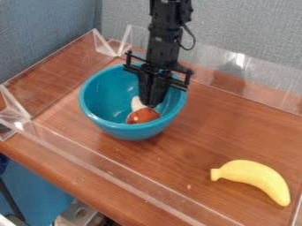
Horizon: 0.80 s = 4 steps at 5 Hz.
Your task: Remove the mushroom from the blue bowl and put it on the table
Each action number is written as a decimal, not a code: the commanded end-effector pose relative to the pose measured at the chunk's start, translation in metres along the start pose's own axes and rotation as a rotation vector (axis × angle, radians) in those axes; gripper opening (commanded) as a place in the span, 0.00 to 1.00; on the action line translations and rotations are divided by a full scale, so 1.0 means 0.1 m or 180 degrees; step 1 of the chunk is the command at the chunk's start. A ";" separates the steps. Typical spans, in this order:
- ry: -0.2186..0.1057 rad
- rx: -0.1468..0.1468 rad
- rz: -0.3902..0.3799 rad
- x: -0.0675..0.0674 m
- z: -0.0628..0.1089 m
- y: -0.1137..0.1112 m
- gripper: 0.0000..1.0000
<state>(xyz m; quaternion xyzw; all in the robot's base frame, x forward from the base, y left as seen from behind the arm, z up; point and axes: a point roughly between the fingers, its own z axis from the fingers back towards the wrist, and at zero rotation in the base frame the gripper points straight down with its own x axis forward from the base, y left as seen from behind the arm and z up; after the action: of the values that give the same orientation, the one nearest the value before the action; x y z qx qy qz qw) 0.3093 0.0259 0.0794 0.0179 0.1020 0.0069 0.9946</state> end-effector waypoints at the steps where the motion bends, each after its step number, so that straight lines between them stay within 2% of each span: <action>1: -0.0278 0.0008 0.0010 -0.01 0.30 0.00 1.00; 2: -0.0259 0.0015 0.0019 -0.01 0.25 0.00 0.00; 3: -0.0297 0.0002 0.0013 -0.04 0.30 -0.01 0.00; 4: -0.0487 -0.0044 -0.0001 -0.16 0.58 -0.05 0.00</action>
<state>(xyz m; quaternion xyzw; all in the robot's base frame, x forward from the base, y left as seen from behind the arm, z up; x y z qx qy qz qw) 0.3037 0.0218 0.1227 0.0104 0.0526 0.0115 0.9985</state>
